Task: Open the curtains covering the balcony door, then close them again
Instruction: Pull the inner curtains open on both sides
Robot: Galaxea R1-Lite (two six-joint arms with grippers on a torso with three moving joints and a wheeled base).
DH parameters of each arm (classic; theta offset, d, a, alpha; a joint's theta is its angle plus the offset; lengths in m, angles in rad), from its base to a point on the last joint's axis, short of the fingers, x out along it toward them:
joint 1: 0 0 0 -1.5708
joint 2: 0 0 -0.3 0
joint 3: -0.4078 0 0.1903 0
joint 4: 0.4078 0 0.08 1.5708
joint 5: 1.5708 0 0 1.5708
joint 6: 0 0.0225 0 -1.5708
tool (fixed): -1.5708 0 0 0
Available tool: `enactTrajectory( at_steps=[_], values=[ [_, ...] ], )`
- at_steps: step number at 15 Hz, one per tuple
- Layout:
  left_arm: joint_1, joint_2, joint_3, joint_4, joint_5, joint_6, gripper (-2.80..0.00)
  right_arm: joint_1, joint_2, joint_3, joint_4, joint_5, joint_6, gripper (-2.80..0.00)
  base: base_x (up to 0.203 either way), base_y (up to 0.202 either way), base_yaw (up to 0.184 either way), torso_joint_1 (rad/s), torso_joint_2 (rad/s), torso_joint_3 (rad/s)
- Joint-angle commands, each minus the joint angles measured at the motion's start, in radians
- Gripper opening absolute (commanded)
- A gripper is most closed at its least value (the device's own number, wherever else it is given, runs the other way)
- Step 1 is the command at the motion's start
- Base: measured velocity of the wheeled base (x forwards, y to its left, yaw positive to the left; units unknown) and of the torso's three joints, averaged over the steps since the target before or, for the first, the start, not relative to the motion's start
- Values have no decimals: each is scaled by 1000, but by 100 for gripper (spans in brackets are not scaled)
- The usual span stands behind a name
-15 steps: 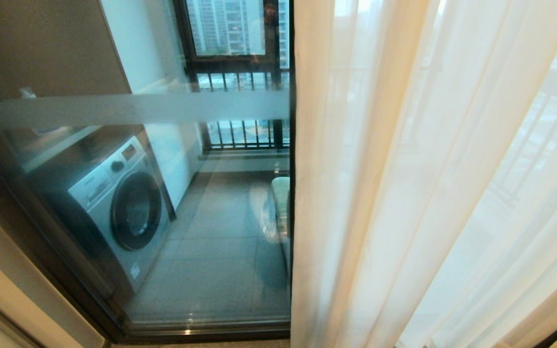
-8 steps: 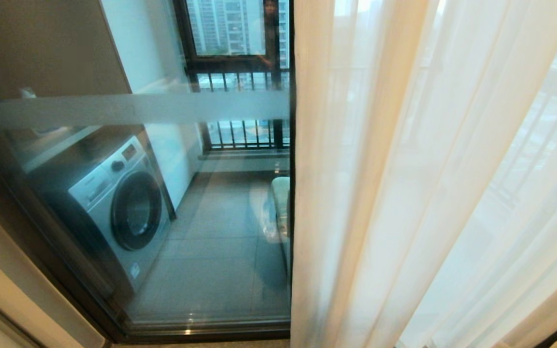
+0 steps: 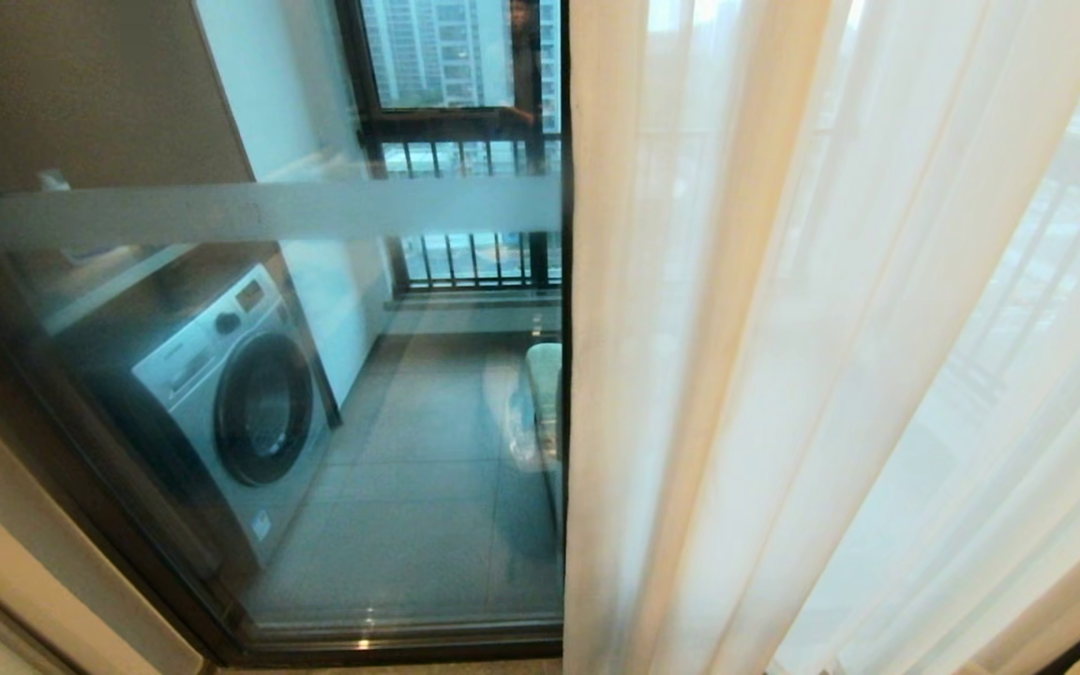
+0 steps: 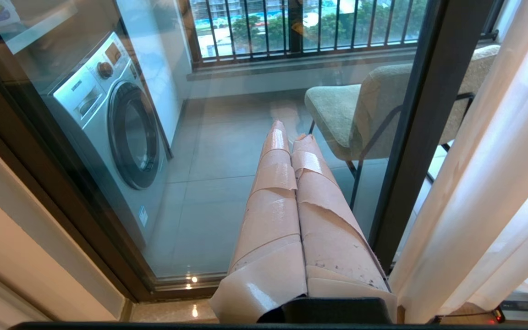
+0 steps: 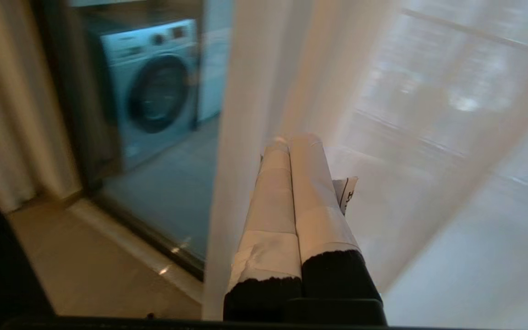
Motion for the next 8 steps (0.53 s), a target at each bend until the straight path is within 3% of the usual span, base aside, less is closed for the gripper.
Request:
enactTrajectory(
  at_steps=[1,4,8],
  values=[
    [0,0,0,-1,0,0,-280,4,285,-99,-31,161,-27,-280,0,0,0,0,0,0],
    [0,0,0,-1,0,0,-280,115,506,-198,-83,262,-61,-280,0,0,0,0,0,0],
    [0,0,0,-1,0,0,-280,324,779,-310,-207,194,-71,-280,0,0,0,0,0,0]
  ],
)
